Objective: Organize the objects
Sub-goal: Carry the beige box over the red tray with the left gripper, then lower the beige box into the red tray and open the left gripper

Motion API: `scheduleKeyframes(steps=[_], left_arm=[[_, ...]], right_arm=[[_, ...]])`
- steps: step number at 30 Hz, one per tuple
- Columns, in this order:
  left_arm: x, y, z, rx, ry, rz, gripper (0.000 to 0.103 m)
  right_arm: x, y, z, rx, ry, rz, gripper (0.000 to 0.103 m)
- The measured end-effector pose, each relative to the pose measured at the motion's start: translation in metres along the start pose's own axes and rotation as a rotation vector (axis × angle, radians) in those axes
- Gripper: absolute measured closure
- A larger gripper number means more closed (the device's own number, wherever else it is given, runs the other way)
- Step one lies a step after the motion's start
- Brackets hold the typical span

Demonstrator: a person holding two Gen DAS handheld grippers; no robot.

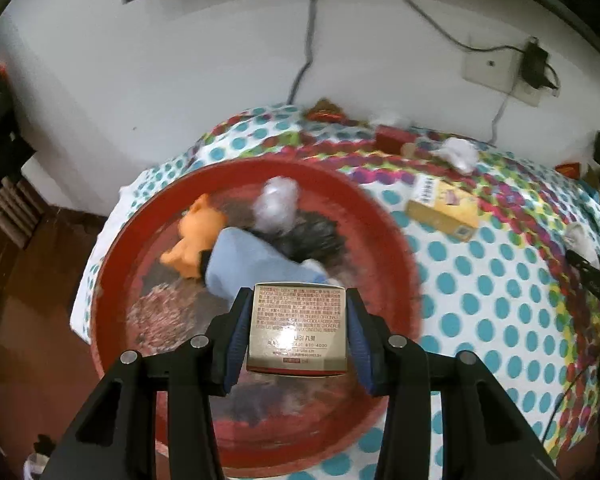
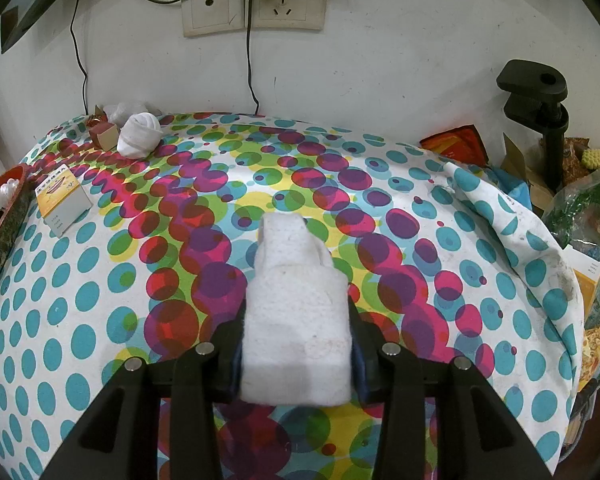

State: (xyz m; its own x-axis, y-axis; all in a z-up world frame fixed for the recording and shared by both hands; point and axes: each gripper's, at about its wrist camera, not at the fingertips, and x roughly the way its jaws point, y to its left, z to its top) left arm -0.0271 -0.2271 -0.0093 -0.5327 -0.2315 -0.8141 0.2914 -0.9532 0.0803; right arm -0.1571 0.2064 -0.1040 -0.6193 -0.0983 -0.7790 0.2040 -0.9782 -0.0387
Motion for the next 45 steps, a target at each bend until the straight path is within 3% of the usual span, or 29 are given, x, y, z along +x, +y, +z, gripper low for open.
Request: scheduleKeyframes(steps=[25, 45], left_arm=[[-0.001, 0.065, -0.011, -0.1, -0.011, 0.062, 0.061], [0.064, 0.101, -0.023, -0.211, 0.103, 0.1, 0.061]], right_arm=[[0.0, 0.002, 0.0, 0.005, 0.001, -0.008, 0.061], [0.0, 0.002, 0.001, 0.006, 0.002, -0.009, 0.061]])
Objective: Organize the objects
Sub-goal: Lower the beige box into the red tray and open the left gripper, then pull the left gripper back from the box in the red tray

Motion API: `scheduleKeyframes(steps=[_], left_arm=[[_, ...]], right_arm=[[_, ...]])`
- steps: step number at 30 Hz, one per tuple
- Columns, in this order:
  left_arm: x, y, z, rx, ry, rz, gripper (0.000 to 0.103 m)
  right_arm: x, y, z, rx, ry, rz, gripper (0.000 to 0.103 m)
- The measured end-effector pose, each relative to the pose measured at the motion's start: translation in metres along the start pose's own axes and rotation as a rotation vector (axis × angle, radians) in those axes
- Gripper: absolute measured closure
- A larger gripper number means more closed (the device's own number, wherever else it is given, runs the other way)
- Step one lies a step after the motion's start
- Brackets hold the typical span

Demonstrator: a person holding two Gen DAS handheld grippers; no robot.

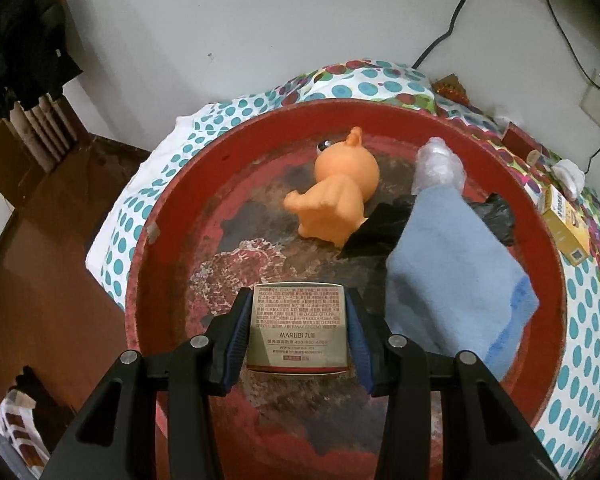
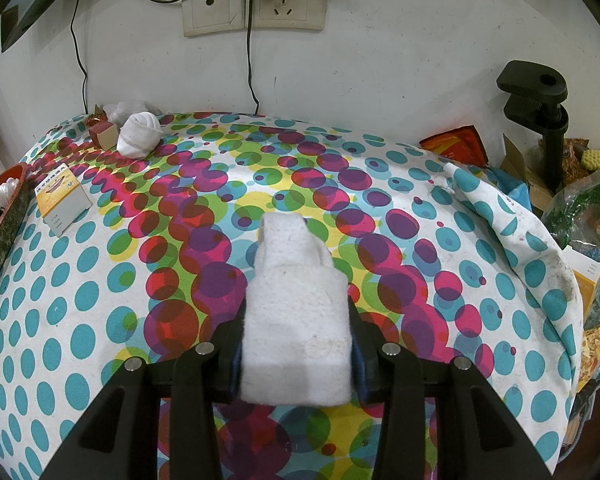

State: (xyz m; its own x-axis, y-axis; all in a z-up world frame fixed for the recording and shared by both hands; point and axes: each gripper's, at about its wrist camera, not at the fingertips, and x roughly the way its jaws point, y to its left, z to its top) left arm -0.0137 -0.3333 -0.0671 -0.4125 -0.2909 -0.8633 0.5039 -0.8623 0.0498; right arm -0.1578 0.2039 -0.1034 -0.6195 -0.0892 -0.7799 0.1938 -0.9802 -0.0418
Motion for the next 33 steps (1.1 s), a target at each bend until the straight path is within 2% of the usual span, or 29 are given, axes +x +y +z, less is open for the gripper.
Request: scheduleKeyframes(steps=[6, 11, 15, 20, 23, 28, 33], left_arm=[[0.0, -0.003, 0.001, 0.004, -0.018, 0.0, 0.061], [-0.004, -0.002, -0.001, -0.022, -0.038, -0.011, 0.05], [-0.015, -0.002, -0.003, -0.029, -0.072, 0.0, 0.046], [-0.042, -0.007, -0.006, -0.035, -0.163, 0.049, 0.027], [-0.059, -0.012, -0.01, -0.018, -0.214, 0.052, 0.022], [-0.073, -0.023, -0.016, 0.01, -0.248, 0.054, 0.02], [-0.078, -0.035, -0.023, 0.053, -0.289, 0.06, 0.014]], right_arm=[[0.0, 0.001, 0.0, 0.0, 0.0, -0.001, 0.061], [0.001, 0.001, 0.0, -0.002, 0.0, -0.004, 0.061], [0.001, 0.001, 0.0, -0.001, 0.0, -0.004, 0.061], [0.001, 0.001, 0.0, -0.002, 0.0, -0.004, 0.061], [0.001, 0.001, -0.001, -0.002, 0.0, -0.005, 0.061], [0.001, 0.001, -0.001, -0.005, 0.0, -0.009, 0.061], [0.001, 0.002, -0.001, -0.007, 0.0, -0.012, 0.061]])
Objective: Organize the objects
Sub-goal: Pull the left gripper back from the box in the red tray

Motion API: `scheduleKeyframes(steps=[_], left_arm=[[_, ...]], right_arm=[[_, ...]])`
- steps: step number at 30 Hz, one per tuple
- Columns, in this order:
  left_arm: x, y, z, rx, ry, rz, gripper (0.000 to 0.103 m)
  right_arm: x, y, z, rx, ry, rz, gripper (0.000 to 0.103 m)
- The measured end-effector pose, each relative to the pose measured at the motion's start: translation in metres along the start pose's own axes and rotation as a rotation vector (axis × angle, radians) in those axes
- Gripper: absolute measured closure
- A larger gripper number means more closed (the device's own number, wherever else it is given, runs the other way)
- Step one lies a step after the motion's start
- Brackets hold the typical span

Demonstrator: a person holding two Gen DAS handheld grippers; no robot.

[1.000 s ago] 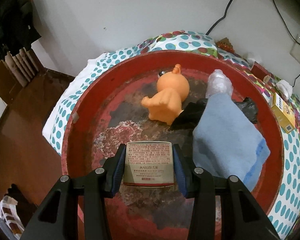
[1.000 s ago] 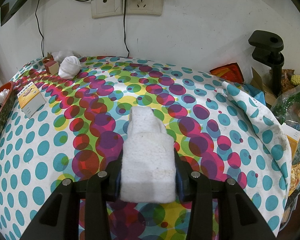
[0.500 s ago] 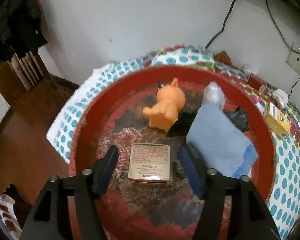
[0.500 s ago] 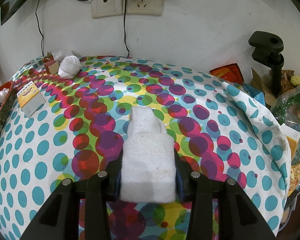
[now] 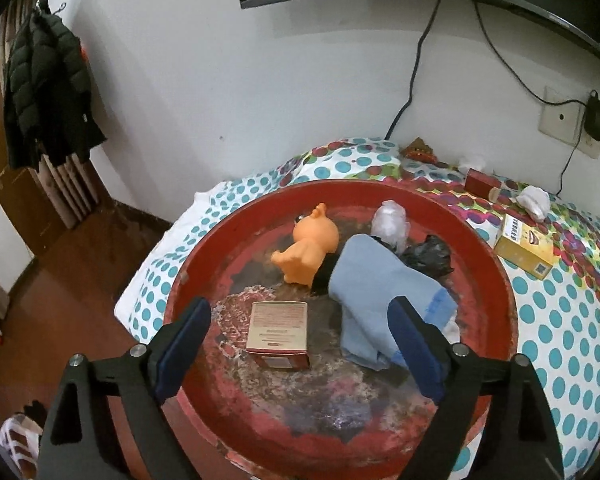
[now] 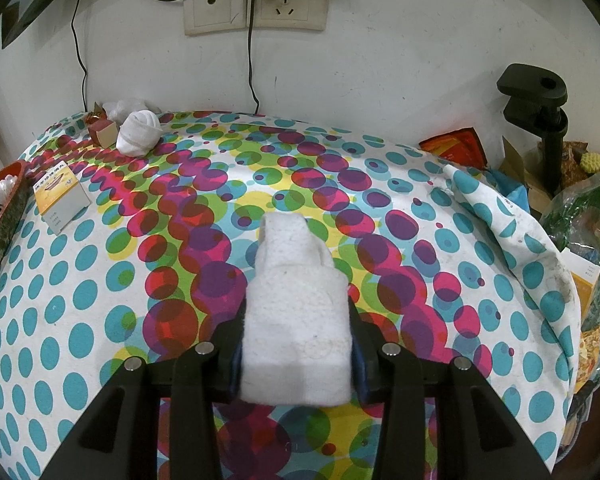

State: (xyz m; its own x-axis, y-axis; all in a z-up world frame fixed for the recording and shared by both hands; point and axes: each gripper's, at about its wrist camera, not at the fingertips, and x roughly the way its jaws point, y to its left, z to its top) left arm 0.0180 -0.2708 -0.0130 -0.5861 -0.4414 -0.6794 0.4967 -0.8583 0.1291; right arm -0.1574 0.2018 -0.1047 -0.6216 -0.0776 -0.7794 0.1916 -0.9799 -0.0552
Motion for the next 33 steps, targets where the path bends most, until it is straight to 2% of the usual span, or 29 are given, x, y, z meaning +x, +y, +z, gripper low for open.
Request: scheduleKeyframes(steps=[5, 10, 17, 23, 28, 33], left_arm=[[0.001, -0.005, -0.003, 0.017, 0.0, -0.04, 0.013], [0.004, -0.003, -0.003, -0.022, 0.014, -0.101, 0.012], [0.007, -0.005, -0.007, -0.013, 0.025, -0.093, 0.011], [0.012, -0.001, -0.01, -0.036, 0.041, -0.12, 0.009], [0.017, 0.0, -0.013, -0.024, 0.05, -0.11, 0.009], [0.018, 0.002, -0.013, -0.025, 0.052, -0.107, 0.008]], right_arm=[[0.0, 0.0, 0.0, -0.005, 0.0, -0.005, 0.061], [0.0, 0.001, 0.0, -0.006, 0.0, -0.008, 0.061], [0.0, 0.0, 0.001, 0.002, 0.001, 0.002, 0.061], [-0.002, 0.001, 0.0, 0.02, 0.001, -0.043, 0.063], [-0.008, 0.005, -0.003, 0.051, 0.012, -0.064, 0.065], [-0.025, 0.015, -0.005, 0.068, 0.004, -0.021, 0.066]])
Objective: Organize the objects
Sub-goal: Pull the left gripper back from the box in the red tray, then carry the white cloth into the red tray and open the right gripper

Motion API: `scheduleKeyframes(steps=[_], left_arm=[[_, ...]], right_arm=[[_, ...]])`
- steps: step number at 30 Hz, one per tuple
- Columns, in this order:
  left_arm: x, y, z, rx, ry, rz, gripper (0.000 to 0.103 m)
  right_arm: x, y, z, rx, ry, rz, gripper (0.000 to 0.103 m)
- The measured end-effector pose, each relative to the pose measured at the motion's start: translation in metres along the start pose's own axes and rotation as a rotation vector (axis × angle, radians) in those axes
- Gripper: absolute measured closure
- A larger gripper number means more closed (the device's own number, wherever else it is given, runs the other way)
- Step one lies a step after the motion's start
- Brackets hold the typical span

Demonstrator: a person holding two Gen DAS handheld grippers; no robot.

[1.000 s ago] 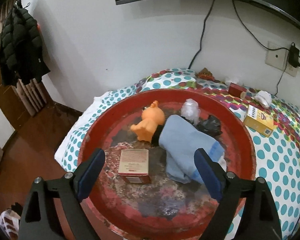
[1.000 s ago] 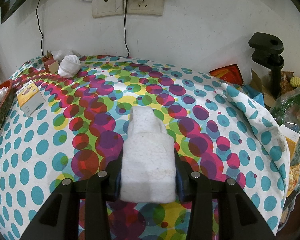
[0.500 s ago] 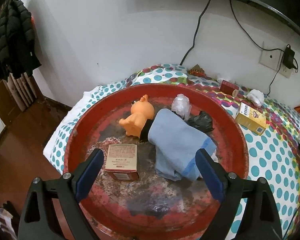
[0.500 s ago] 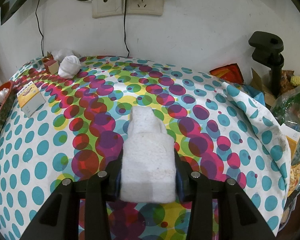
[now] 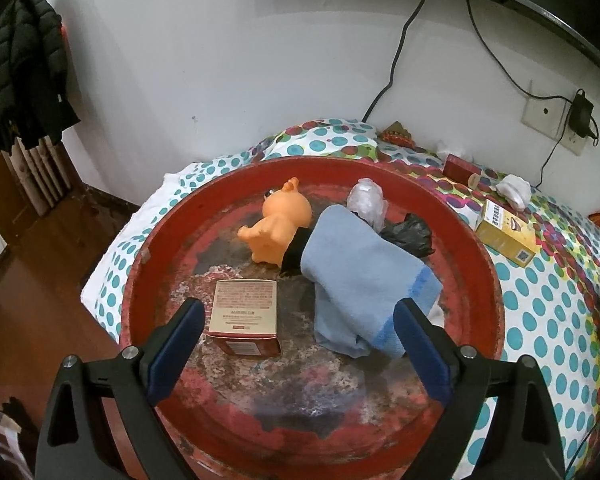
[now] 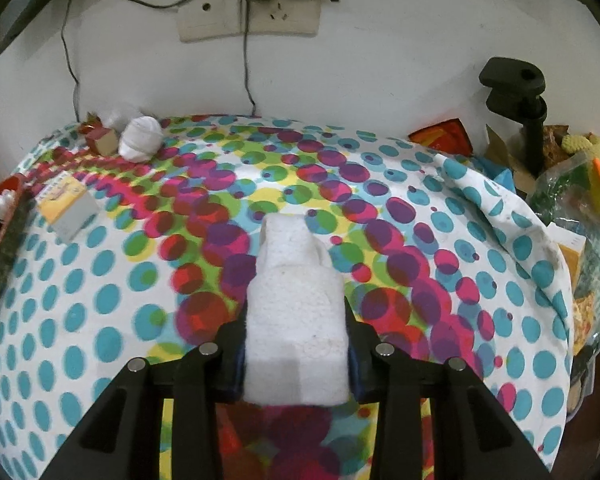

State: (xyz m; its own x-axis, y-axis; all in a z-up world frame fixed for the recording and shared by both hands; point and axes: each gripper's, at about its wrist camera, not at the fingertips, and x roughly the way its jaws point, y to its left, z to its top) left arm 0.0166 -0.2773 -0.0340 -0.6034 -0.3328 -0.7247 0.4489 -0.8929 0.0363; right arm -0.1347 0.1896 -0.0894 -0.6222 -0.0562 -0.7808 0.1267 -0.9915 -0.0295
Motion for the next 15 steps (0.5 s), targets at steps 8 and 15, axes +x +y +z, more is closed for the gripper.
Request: scheduleKeyframes(steps=[8, 15], left_arm=[[-0.001, 0.006, 0.001, 0.0, -0.007, 0.008, 0.008], [-0.001, 0.016, 0.002, -0.013, -0.009, 0.022, 0.007]], right_arm=[[-0.037, 0.047, 0.01, -0.048, -0.032, 0.107, 0.066], [-0.068, 0.121, 0.018, -0.144, -0.046, 0.246, 0.066]])
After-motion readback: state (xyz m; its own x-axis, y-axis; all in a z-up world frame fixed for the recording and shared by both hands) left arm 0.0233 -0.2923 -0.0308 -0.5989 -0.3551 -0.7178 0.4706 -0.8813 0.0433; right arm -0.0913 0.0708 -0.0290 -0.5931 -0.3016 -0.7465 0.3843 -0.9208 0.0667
